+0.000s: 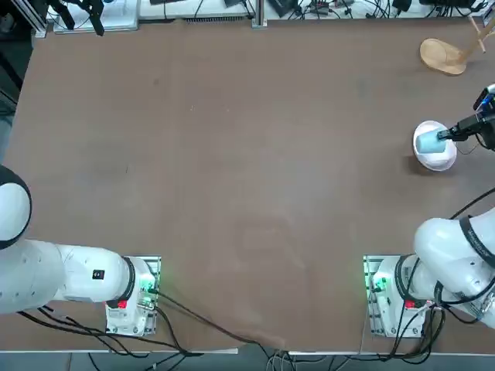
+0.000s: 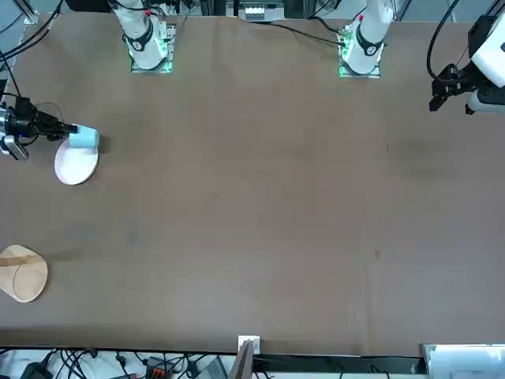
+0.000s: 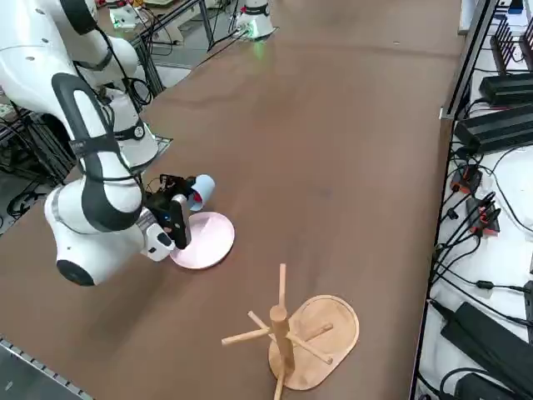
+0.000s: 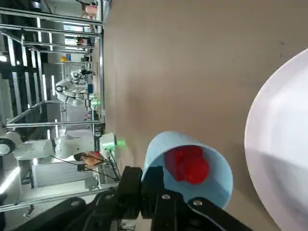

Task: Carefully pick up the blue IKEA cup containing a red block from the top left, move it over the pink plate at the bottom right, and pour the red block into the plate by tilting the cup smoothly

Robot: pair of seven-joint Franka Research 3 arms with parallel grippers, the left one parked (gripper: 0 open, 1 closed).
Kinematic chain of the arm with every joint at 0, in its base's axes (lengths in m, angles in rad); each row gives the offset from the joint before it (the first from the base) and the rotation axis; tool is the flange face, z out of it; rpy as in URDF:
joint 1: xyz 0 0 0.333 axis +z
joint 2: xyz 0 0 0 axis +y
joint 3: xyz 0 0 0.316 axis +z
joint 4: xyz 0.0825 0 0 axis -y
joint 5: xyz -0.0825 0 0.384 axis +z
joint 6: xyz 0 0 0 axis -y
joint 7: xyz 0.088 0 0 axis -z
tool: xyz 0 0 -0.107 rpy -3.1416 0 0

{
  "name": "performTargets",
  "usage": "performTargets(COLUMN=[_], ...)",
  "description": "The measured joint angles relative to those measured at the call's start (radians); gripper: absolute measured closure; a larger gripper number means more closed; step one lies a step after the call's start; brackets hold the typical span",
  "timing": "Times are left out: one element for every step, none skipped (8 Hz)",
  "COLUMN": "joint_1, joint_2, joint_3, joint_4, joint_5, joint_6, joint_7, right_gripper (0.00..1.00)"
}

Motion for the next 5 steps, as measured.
performTargets(joint_1=[-0.010,-0.017,-0.021,-0.024,-0.024], joint_2=[0.023,0.044,0.060,0.070,0.079], joint_3=[0.000,0.000,0.000,0.000,0.000], joint_4=[0.021,0.042,0.060,0.075,0.087], joint_5=[0.009,0.013,0.017,0.026,0.040], joint_6=[-0.032,-0.062,-0.084,-0.101,-0.114], joint_7=[-0.010,-0.015,-0.015,-0.015,-0.015], right_gripper=[0.98,0.98,0.98,0.98,0.98])
